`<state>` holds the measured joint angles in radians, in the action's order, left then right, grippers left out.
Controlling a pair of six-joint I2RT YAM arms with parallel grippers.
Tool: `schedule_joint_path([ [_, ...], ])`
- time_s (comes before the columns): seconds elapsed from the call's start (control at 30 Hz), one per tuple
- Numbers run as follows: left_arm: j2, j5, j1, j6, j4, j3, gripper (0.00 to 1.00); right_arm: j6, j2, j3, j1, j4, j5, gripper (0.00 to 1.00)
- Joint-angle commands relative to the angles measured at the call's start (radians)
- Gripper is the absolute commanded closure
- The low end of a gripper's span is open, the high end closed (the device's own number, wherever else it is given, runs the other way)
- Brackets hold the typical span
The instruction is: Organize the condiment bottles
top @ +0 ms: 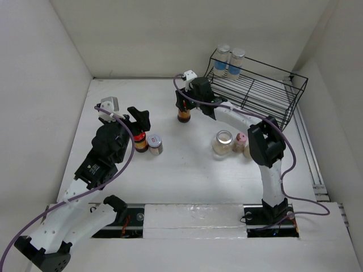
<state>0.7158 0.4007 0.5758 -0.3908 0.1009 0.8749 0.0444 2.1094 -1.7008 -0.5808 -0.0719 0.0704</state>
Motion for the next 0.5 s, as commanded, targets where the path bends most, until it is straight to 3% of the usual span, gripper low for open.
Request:
schedule_joint_path([
  [0.0,-0.004,-0.002,-0.002,0.01,-0.032,0.009,0.25,-0.005,-0.035,-0.034,-0.019,0.009,-0.027,0.37],
  [0.1,-0.004,-0.002,-0.002,0.01,-0.041,0.009,0.25,-0.005,-0.106,-0.013,-0.028,0.038,-0.027,0.48],
  [0.27,-0.013,-0.002,-0.002,0.01,-0.041,0.009,0.25,-0.005,-0.285,-0.002,-0.037,0.083,-0.061,0.51],
  [0.47,-0.013,-0.002,-0.002,0.01,-0.041,0.009,0.25,-0.005,-0.471,-0.051,0.129,0.093,-0.04,0.52],
])
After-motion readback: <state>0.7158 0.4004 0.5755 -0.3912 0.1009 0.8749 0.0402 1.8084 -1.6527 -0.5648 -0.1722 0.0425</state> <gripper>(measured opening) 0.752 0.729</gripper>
